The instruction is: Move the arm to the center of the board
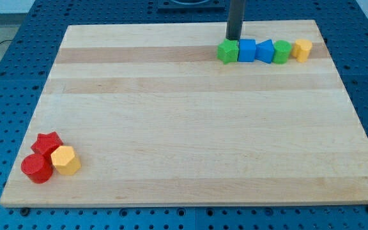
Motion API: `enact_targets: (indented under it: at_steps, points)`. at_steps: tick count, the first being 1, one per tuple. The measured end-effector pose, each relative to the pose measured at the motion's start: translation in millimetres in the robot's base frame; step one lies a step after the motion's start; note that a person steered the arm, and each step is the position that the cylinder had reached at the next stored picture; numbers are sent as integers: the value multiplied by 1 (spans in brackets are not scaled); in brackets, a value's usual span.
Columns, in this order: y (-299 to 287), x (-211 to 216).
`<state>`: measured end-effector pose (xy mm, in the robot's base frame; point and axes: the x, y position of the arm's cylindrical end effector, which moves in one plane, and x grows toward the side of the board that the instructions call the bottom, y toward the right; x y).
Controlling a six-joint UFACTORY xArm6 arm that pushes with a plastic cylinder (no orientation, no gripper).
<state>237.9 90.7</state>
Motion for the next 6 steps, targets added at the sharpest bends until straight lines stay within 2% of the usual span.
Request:
enact_targets:
  at_steps: [1,2,3,4,6]
  points:
    - [-54,-30]
    - [-158,-26]
    - [-212,26]
    - [-211,76]
    - [-210,98]
